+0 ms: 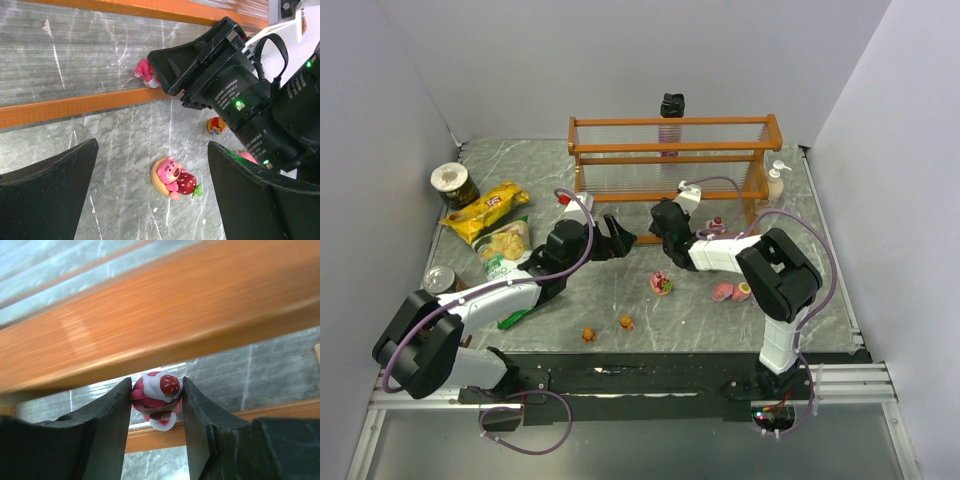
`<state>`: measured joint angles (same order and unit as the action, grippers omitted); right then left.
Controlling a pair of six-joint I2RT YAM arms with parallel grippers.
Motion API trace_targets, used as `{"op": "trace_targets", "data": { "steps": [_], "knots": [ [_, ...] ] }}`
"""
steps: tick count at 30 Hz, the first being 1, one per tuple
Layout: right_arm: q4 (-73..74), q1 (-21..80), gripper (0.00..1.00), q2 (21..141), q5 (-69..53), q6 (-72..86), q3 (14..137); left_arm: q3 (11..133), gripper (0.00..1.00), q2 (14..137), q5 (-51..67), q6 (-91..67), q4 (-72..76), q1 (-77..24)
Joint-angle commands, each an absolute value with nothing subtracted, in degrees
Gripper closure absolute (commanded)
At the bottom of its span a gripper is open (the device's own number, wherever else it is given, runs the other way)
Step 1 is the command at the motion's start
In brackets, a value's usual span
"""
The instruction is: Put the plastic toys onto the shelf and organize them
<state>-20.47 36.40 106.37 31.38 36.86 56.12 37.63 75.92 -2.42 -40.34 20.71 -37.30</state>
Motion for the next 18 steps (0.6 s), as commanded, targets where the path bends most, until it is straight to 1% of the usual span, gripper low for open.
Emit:
{"op": "trace_targets", "data": {
  "steps": [1,8,14,18],
  "knots": [
    [-17.76,38.84,0.92,108.45,36.12,31.99,59.59,37.97,0.03,75.67,-1.23,-41.04,23.20,-37.00],
    [-12.41,38.76,0.90,109.86,36.56,33.48,62.66,37.53,0.04,74.80,-0.97,-41.31,22.94,-36.65],
    [-4.76,37.27,0.87,110.57,36.83,39.98,65.48,37.27,0.04,74.09,-0.70,-41.40,22.85,-36.47],
    [-4.48,36.56,0.84,110.30,35.95,41.66,65.13,37.09,0.03,73.92,-0.44,-41.57,23.29,-36.47]
  ]
}}
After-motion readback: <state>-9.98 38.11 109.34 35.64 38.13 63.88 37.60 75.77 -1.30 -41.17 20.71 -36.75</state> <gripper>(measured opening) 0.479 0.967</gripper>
